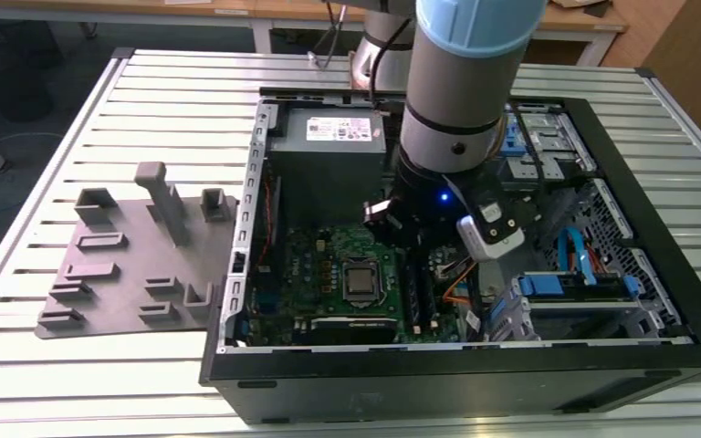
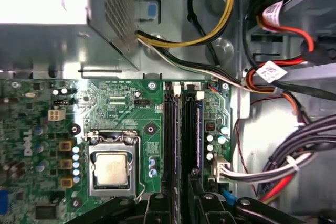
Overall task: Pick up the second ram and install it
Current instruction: 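Insert the second ram into the second slot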
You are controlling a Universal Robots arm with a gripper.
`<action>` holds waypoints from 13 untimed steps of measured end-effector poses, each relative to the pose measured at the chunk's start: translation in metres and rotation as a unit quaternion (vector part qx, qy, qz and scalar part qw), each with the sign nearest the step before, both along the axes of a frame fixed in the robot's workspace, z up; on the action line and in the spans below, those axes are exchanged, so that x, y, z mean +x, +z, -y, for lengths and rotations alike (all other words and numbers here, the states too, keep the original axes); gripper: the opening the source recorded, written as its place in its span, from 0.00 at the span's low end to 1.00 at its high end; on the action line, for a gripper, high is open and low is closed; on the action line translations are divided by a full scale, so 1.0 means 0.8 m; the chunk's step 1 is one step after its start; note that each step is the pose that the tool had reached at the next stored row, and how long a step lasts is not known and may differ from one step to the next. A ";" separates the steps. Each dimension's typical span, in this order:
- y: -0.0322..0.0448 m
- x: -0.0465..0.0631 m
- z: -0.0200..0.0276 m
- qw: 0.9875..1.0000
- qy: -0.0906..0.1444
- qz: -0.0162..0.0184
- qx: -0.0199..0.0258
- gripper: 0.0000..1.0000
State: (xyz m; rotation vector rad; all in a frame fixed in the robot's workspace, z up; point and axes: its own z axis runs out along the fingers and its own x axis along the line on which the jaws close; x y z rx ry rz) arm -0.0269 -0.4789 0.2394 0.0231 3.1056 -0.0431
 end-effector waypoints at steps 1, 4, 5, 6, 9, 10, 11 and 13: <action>0.0036 0.000 -0.0001 1.000 0.000 0.000 0.000 0.24; 0.0112 0.000 -0.0003 1.000 0.000 0.000 0.000 0.24; 0.0131 0.000 -0.0004 1.000 0.000 0.000 0.000 0.24; 0.0147 0.000 -0.0005 1.000 0.000 0.000 0.000 0.24; 0.0195 0.000 -0.0006 1.000 0.000 0.000 0.000 0.16; 0.0205 0.000 -0.0007 1.000 0.000 0.000 0.000 0.10; 0.0216 0.000 -0.0007 1.000 0.000 0.000 0.000 0.10; 0.0246 0.000 -0.0009 1.000 0.000 0.000 0.000 0.07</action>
